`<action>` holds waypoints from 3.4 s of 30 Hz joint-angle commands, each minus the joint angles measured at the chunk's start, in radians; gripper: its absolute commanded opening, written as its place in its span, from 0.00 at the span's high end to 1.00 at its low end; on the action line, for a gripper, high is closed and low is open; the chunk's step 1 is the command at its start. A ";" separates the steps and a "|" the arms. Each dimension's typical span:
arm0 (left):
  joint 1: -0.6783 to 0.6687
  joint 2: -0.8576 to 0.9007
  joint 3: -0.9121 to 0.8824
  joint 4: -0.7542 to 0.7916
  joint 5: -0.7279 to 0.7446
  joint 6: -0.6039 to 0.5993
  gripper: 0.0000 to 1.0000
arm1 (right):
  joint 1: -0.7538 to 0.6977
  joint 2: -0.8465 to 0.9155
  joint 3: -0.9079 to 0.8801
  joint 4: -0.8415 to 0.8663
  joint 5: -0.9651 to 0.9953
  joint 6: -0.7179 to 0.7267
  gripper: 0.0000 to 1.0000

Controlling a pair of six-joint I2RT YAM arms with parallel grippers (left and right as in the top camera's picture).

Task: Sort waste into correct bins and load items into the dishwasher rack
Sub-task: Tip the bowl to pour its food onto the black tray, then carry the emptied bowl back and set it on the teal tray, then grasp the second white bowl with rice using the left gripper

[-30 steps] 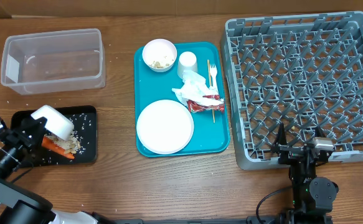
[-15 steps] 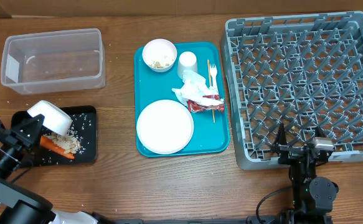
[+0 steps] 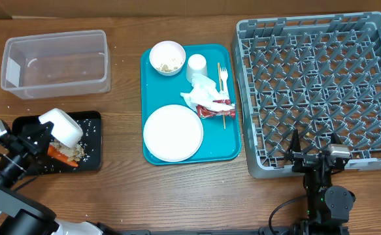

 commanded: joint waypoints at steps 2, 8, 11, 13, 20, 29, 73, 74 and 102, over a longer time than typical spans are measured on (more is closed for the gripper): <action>-0.010 -0.016 0.011 -0.116 0.011 0.170 0.96 | -0.002 -0.010 -0.010 0.008 0.010 -0.004 0.00; -0.048 -0.107 0.117 -0.388 0.032 0.407 0.96 | -0.002 -0.010 -0.010 0.008 0.010 -0.004 0.00; -0.097 -0.180 0.185 -0.388 0.026 0.406 0.96 | -0.002 -0.010 -0.010 0.008 0.009 -0.004 0.00; -0.178 -0.245 0.254 -0.388 0.022 0.403 0.96 | -0.002 -0.010 -0.010 0.008 0.010 -0.004 0.00; -0.435 -0.285 0.430 -0.264 -0.079 0.266 0.96 | -0.002 -0.010 -0.010 0.008 0.009 -0.004 0.00; -0.816 -0.286 0.549 0.295 -1.031 -0.650 0.96 | -0.002 -0.010 -0.010 0.008 0.009 -0.004 0.00; -1.395 0.294 0.603 0.544 -1.467 -0.721 0.41 | -0.002 -0.010 -0.010 0.008 0.010 -0.004 0.00; -1.395 0.294 0.641 0.546 -1.470 -0.684 0.38 | -0.002 -0.010 -0.010 0.008 0.009 -0.004 0.00; -1.383 0.445 0.696 0.739 -1.621 -0.193 0.24 | -0.002 -0.010 -0.010 0.008 0.010 -0.004 0.00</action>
